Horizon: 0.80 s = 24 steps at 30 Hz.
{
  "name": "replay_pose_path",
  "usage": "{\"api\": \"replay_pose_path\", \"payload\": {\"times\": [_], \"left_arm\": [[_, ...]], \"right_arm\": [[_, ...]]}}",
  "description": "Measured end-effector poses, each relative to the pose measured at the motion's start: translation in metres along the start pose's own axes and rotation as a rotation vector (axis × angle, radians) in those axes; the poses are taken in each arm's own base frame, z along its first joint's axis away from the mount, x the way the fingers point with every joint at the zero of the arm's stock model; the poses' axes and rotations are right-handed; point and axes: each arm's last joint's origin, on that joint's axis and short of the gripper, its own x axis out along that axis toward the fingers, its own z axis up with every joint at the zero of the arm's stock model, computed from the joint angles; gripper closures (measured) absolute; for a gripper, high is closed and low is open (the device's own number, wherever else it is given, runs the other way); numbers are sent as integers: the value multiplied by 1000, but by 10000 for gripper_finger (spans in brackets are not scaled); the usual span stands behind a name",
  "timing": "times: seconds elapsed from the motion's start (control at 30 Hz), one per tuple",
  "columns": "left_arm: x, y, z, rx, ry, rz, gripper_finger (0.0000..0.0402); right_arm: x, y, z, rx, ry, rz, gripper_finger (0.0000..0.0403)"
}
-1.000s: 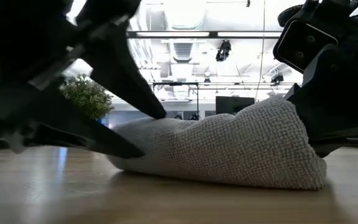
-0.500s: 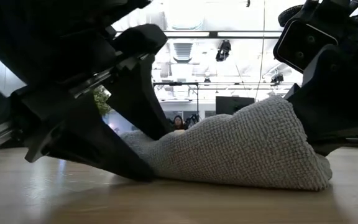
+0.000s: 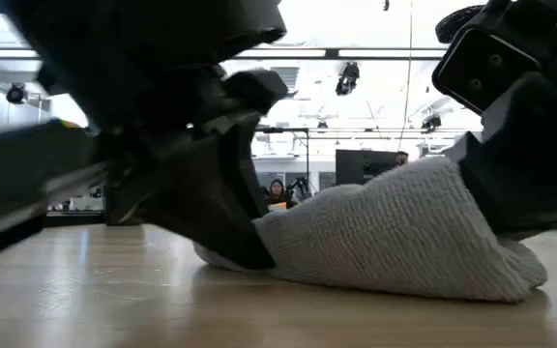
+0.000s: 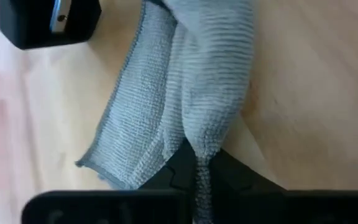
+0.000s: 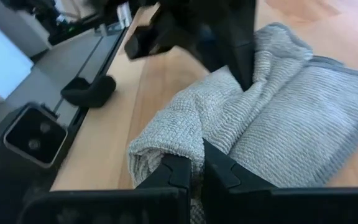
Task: Roll microfiber towels into tight, uniform cylinder then place into a basket
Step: Roll the gray microfiber cloth
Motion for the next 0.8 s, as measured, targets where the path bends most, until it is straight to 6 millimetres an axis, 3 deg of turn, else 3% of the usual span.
{"api": "replay_pose_path", "payload": {"times": [0.13,0.43,0.67,0.8], "left_arm": [[2,17,7,-107,31,-141,394],[14,61,9,-442,59,-715,395],[22,77,-5,-571,122,-859,395],[29,80,-9,-658,148,-905,395]], "right_arm": [[-1,2,-3,-75,21,24,394],[-5,9,-4,-301,26,55,383],[-21,22,0,-583,55,-4,316],[-35,33,4,-856,58,-84,278]]}}
